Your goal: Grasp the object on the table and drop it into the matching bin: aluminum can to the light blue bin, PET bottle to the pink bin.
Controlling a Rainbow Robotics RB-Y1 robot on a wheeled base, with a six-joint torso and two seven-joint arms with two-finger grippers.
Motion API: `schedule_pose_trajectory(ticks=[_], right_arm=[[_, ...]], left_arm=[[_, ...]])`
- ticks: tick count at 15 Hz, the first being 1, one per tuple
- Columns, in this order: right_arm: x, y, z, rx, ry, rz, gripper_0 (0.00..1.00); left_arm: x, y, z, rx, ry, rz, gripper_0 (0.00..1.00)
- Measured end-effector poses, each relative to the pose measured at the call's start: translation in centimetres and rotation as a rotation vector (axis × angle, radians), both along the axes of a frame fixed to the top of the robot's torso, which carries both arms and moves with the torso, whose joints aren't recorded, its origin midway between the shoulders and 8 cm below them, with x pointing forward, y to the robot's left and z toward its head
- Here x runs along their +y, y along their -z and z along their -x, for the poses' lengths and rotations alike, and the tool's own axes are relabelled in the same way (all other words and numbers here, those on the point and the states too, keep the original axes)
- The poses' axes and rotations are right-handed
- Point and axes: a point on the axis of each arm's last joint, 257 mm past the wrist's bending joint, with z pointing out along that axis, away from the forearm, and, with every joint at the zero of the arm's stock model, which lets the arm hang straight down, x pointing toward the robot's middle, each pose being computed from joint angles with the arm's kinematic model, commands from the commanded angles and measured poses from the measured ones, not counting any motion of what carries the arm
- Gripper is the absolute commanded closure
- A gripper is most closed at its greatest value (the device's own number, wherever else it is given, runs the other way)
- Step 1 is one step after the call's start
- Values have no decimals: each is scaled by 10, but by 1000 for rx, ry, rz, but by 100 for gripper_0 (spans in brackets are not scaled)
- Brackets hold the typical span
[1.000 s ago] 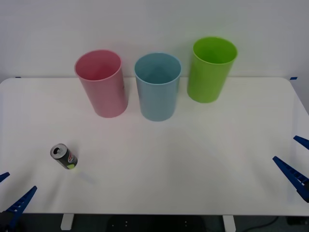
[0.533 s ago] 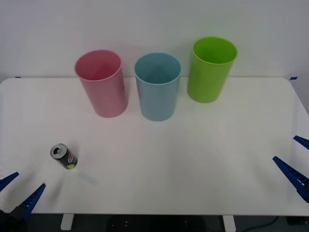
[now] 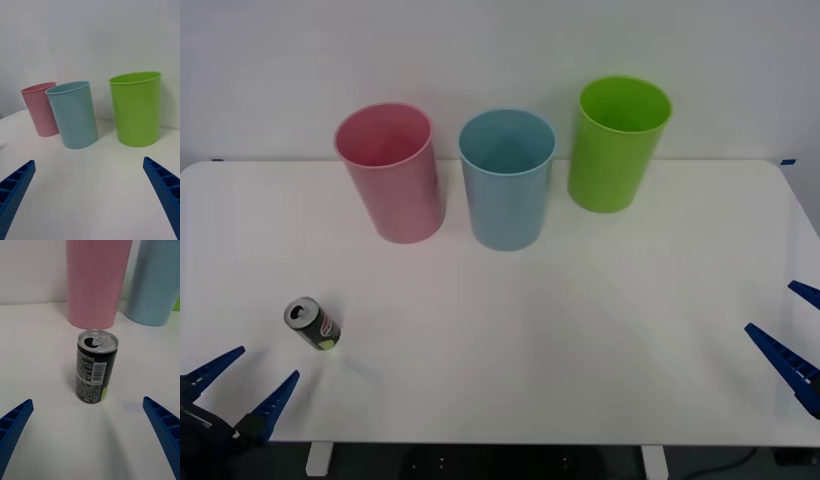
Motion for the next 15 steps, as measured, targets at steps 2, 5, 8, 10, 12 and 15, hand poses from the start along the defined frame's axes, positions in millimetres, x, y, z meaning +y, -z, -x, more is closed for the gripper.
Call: schedule_pose_trajectory(ticks=[2,5,8,10,12,15], right_arm=[[0,0,0,0,0,0,0],[0,0,0,0,0,0,0],[0,0,0,0,0,0,0],[0,0,0,0,0,0,0],[0,0,0,0,0,0,0],[0,0,0,0,0,0,0]], left_arm=[[-3,7,-11,-14,-3,-10,0],[-11,9,-24,-25,10,-5,0],[-17,12,-36,-27,7,0,0],[-22,14,-42,-28,-1,1,0],[-27,15,-50,-32,-11,-3,0],[-32,16,-61,-32,-19,-8,0]])
